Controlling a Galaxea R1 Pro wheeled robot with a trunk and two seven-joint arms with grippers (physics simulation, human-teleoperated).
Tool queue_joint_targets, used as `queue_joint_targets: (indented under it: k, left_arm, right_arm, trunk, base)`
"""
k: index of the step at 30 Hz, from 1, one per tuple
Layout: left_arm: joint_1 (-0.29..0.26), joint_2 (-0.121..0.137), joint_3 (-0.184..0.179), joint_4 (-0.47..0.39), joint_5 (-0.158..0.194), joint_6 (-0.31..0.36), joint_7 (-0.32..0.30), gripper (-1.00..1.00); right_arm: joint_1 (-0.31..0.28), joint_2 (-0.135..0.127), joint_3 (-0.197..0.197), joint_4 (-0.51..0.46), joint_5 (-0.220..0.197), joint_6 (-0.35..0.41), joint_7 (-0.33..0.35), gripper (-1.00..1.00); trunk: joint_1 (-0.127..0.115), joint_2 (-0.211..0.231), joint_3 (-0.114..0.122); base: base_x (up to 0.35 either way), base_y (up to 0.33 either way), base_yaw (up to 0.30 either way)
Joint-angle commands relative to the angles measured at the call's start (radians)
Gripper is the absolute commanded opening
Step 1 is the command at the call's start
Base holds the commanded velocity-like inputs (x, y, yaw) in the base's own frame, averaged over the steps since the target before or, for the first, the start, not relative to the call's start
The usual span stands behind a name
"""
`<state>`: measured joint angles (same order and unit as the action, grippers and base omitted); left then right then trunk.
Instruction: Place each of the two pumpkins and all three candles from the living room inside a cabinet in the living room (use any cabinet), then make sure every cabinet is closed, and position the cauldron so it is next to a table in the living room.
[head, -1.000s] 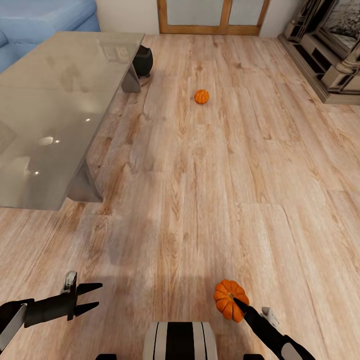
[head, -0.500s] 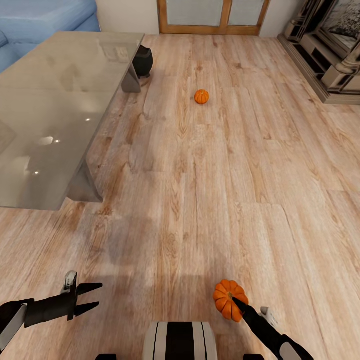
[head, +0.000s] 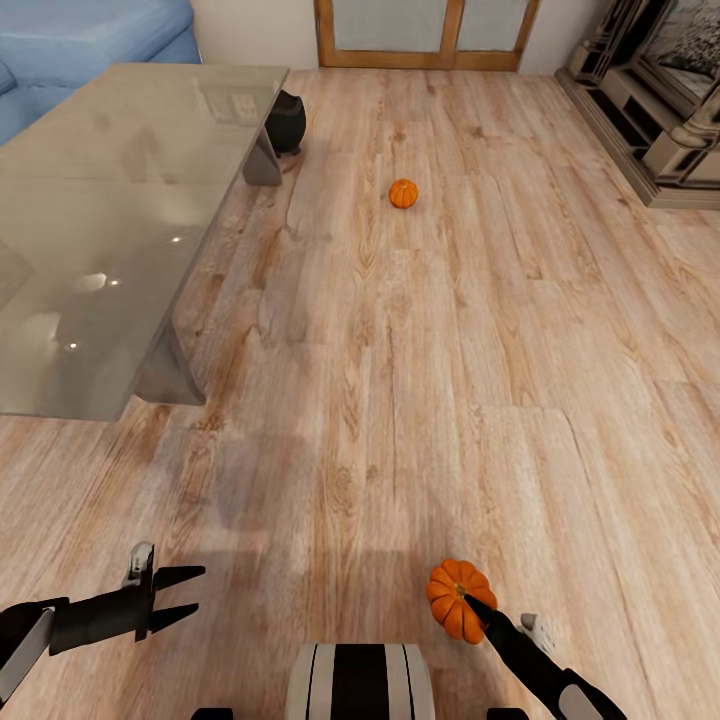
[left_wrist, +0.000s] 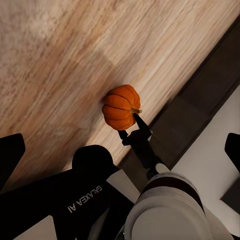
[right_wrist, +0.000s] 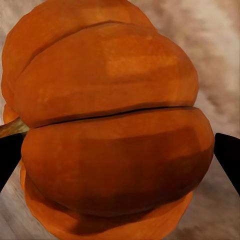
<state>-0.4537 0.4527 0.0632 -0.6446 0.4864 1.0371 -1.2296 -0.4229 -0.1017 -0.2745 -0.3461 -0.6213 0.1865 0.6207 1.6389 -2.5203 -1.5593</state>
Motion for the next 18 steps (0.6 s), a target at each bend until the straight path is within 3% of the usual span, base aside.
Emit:
queue_joint_targets:
  k: [1, 18]
  left_arm:
    - [0.0, 0.0, 0.0, 0.0, 0.0, 0.0, 0.0, 1.0]
    - [0.0, 0.0, 0.0, 0.0, 0.0, 0.0, 0.0, 1.0]
  right_arm:
    - [0.0, 0.0, -0.005, 0.001, 0.008, -0.002, -0.007, -1.0]
    - [0.0, 0.0, -0.005, 0.001, 0.008, -0.004, -0.007, -1.0]
  trunk:
    - [0.0, 0.0, 0.0]
    - [-0.002, 0.001, 0.015]
  base:
    - [0.0, 0.0, 0.0]
    - [0.0, 0.0, 0.0]
